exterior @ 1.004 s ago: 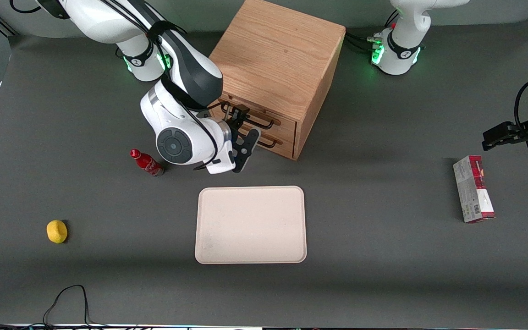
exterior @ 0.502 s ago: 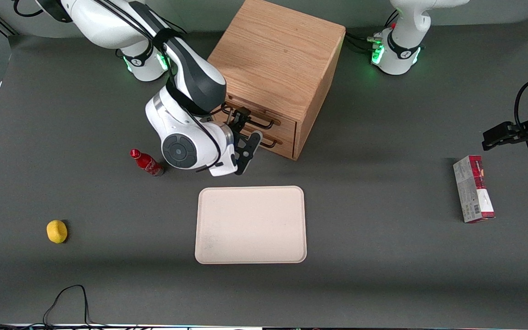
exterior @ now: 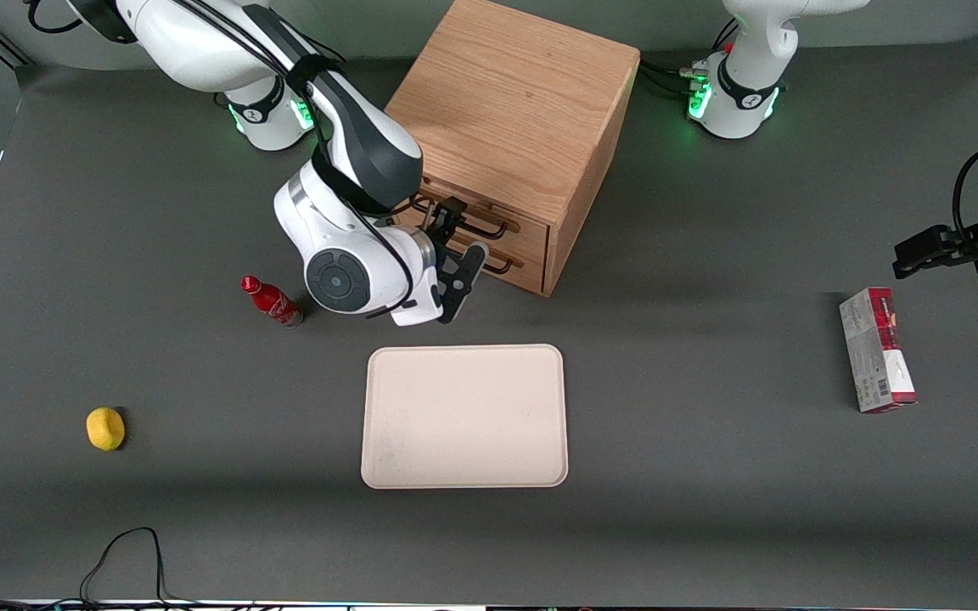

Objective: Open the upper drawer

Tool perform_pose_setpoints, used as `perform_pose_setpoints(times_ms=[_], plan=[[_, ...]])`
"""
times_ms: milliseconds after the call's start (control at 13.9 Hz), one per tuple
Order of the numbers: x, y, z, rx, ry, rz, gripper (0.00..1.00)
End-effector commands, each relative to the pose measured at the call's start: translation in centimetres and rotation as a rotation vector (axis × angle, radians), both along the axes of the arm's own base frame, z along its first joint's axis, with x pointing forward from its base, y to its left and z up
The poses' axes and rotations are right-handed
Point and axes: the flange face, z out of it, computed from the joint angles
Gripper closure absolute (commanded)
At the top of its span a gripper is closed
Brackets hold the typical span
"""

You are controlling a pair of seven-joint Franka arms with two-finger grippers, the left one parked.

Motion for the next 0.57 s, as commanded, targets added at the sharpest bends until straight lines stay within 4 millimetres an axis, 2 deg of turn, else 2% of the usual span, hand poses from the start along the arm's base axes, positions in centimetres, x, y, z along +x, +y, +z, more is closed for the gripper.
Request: perform_pose_setpoints(times_ms=[0,502], plan=[[0.51,0.11,-1.71,-0.031,-0.035,0.012,0.00],[0.64,0.05,-2.19,-0.034,-0.038,0.012,0.00]])
